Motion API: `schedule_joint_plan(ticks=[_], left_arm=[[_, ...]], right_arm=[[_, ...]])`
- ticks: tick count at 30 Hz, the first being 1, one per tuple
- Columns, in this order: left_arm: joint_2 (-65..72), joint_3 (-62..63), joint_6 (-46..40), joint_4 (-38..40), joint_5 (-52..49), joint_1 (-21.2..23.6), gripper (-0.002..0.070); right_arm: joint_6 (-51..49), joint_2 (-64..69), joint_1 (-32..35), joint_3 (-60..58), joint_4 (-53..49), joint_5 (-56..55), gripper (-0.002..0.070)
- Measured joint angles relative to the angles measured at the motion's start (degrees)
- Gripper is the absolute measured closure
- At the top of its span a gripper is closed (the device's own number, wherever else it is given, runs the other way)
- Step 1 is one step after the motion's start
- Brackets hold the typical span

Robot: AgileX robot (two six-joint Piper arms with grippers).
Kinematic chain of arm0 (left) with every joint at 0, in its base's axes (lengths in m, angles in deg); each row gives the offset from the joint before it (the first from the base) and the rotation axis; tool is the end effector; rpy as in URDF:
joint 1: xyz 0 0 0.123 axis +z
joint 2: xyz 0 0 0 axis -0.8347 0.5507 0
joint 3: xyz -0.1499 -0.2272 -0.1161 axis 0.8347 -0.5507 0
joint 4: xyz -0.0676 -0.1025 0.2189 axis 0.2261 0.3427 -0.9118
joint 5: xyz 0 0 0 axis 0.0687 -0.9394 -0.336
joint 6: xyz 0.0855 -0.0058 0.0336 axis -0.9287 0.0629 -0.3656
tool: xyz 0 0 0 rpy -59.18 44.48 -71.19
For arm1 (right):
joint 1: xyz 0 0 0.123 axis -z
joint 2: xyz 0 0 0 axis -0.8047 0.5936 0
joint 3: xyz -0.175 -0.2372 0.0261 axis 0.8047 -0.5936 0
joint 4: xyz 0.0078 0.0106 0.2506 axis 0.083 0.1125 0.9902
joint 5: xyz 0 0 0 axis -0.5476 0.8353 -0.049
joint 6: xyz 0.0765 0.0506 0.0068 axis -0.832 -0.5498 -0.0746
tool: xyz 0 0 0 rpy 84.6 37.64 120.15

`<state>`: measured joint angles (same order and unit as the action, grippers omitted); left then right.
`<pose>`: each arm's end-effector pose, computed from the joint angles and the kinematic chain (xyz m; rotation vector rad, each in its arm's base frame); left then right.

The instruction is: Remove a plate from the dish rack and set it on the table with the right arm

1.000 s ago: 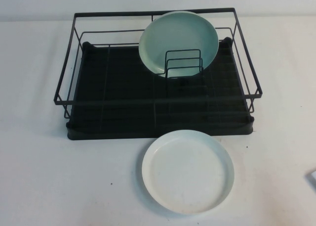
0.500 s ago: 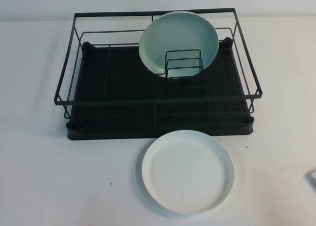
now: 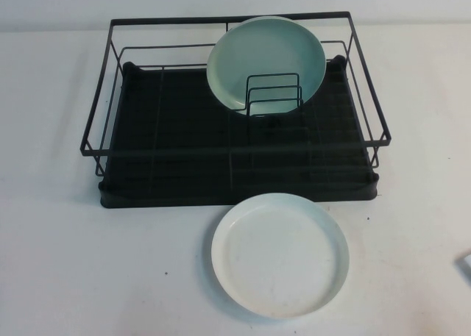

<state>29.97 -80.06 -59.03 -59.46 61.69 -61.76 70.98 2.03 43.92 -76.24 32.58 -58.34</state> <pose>0.0425 -0.0014 0.1738 0.0799 1.8432 -0.0265 0.0409 0.0137 0.1726 -0.2778 1.8258 0.1275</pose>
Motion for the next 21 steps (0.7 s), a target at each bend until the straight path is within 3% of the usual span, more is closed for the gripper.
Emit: schedule_joint_plan(ticks=[13, 21], left_arm=[[0.0, 0.0, 0.0, 0.0, 0.0, 0.0, 0.0679], [0.0, 0.0, 0.0, 0.0, 0.0, 0.0, 0.0679]], right_arm=[[-1.1, 0.0, 0.0, 0.0, -0.4, 0.6, 0.0694], [6.8, 0.0, 0.0, 0.0, -14.8, 0.4, 0.0694]])
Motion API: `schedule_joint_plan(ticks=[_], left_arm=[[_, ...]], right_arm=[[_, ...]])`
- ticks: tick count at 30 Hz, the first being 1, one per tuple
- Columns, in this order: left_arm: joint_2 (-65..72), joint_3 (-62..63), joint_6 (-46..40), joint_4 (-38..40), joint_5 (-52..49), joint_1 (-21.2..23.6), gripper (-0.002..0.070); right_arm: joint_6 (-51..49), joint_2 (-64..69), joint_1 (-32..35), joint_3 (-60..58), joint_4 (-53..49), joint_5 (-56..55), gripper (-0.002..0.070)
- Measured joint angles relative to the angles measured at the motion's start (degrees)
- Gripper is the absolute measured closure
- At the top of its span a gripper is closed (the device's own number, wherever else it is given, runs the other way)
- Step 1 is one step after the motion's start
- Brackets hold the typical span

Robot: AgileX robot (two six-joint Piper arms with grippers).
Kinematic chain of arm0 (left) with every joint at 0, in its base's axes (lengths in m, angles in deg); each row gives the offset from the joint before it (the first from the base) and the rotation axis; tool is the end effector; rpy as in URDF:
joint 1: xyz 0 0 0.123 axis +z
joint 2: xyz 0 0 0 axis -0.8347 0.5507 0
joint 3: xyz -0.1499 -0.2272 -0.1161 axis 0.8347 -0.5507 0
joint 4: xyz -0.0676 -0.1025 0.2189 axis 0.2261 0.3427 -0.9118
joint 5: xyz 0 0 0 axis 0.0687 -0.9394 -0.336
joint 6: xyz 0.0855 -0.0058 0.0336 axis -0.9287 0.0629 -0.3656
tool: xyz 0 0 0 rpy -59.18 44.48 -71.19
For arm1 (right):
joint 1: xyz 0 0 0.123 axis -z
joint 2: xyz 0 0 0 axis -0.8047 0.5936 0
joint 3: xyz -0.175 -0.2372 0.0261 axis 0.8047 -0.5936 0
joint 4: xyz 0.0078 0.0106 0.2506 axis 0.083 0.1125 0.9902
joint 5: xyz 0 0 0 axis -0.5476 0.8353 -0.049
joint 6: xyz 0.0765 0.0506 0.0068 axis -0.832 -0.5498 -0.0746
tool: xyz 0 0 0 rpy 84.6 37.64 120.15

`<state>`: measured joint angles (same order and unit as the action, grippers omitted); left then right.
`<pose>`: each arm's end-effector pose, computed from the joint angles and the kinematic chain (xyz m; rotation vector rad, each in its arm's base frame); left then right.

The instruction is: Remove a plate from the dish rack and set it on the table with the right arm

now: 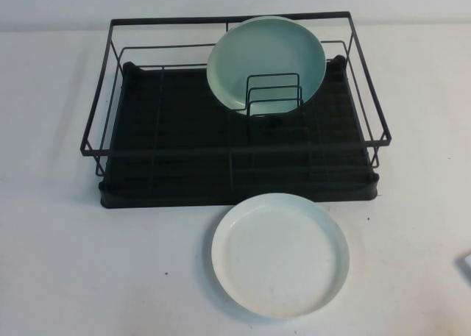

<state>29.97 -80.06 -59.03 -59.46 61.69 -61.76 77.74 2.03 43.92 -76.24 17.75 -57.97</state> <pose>0.0425 -0.0014 0.1738 0.0799 1.8432 -0.0265 0.0422 0.0057 0.1714 -0.5485 1.7811 -0.2047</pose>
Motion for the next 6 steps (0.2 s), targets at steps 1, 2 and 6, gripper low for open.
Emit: schedule_joint_plan(ticks=[1, 2, 6], left_arm=[[0.0, 0.0, 0.0, 0.0, 0.0, 0.0, 0.0679], [0.0, 0.0, 0.0, 0.0, 0.0, 0.0, 0.0679], [0.0, 0.0, 0.0, 0.0, 0.0, 0.0, 0.0679]], right_arm=[[0.1, 0.0, 0.0, 0.0, -0.2, 0.0, 0.0694], [0.1, 0.0, 0.0, 0.0, -0.2, -0.1, 0.0694], [0.2, 0.0, 0.0, 0.0, -0.3, -0.1, 0.0694]])
